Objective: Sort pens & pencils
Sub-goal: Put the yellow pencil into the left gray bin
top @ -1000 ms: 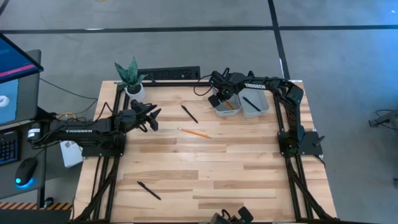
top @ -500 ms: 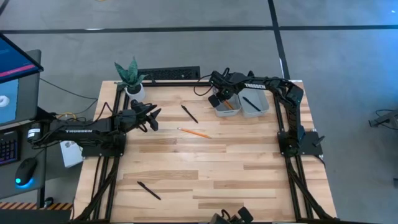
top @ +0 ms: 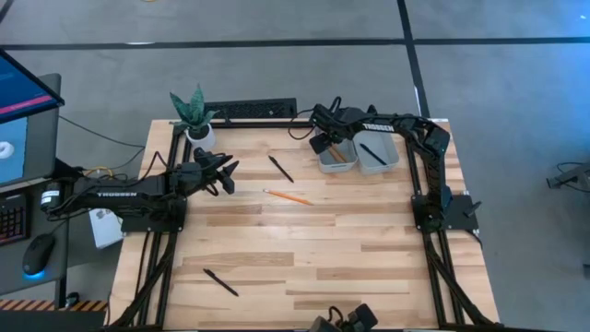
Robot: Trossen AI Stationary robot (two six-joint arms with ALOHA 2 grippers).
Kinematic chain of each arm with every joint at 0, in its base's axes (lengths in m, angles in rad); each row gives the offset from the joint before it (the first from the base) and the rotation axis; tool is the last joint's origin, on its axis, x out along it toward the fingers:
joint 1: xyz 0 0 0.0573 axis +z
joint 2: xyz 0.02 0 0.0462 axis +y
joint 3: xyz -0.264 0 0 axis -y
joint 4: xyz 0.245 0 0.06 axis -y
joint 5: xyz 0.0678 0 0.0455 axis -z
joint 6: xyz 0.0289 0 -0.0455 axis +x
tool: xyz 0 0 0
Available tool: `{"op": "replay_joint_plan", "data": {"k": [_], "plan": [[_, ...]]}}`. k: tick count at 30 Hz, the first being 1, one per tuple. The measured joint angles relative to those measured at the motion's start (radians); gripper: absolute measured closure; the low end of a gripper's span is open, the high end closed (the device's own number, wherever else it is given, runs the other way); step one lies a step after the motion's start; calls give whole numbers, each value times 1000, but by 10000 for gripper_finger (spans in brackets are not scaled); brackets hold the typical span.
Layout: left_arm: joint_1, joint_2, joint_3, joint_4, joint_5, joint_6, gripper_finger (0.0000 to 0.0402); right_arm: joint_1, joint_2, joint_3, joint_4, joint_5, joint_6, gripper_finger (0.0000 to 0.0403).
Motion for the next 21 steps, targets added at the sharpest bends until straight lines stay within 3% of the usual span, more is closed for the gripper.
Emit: {"op": "replay_joint_plan", "data": {"k": [12,21], "plan": [[0,0,0,0,0,-6,266,6,-8,2,-18,-4,-7,175],[0,0,0,0,0,-17,266,22,-9,131,-152,-4,-10,175]]}}
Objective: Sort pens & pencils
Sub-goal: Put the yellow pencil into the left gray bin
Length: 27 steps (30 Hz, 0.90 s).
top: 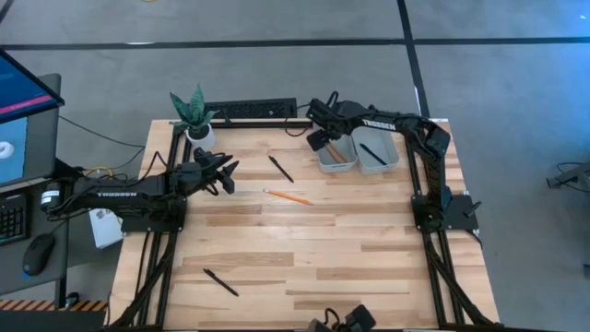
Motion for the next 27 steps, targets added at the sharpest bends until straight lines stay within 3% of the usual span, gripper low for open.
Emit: {"op": "replay_joint_plan", "data": {"k": [11,17,27], "plan": [[0,0,0,0,0,-6,266,53,0,260,-137,1,-58,175],[0,0,0,0,2,-6,266,124,-1,387,-190,1,-165,175],[0,0,0,0,6,-6,266,288,-1,474,-189,1,-314,175]]}}
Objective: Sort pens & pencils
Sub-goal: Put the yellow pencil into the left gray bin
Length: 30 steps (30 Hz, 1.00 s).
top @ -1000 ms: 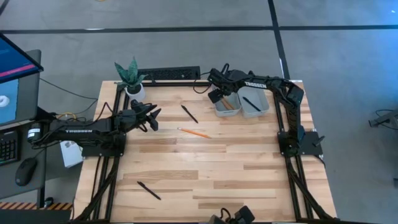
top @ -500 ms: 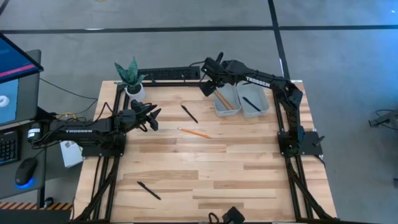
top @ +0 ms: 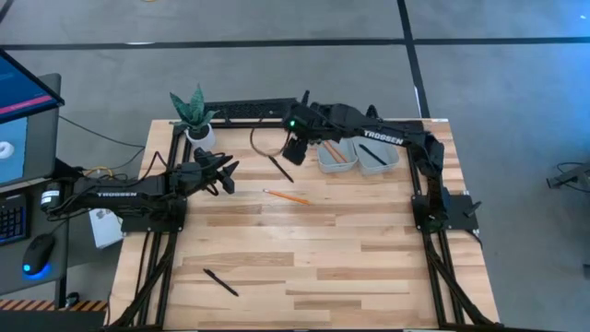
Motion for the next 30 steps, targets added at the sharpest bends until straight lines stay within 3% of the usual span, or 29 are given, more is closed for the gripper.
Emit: {"op": "replay_joint_plan", "data": {"k": [13,25,30], "plan": [[0,0,0,0,32,0,266,138,0,0,161,0,-24,175],[0,0,0,-2,49,11,266,164,6,-20,214,-3,8,175],[0,0,0,-3,50,26,266,163,8,-72,229,-85,11,175]]}}
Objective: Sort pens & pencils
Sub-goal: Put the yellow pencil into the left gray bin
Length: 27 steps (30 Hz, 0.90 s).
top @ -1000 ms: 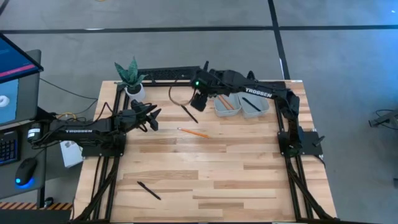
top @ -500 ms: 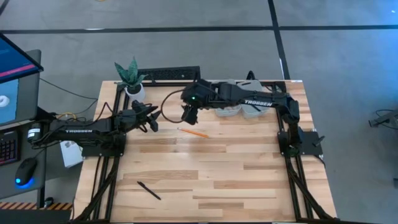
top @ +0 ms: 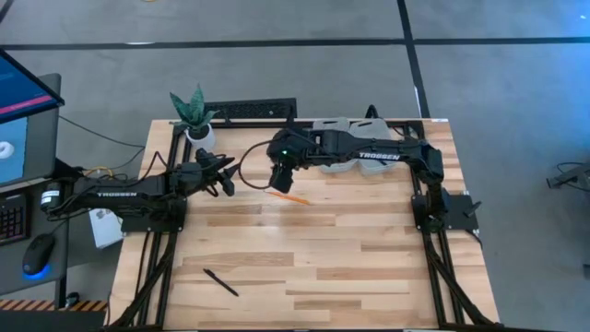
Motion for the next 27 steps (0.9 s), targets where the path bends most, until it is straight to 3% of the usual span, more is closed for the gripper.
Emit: {"op": "replay_joint_plan", "data": {"k": [15,27], "plan": [[0,0,0,-23,2,-1,266,6,1,-184,21,-124,-80,175],[0,0,0,-23,1,-1,266,12,1,-338,103,-153,-88,175]]}}
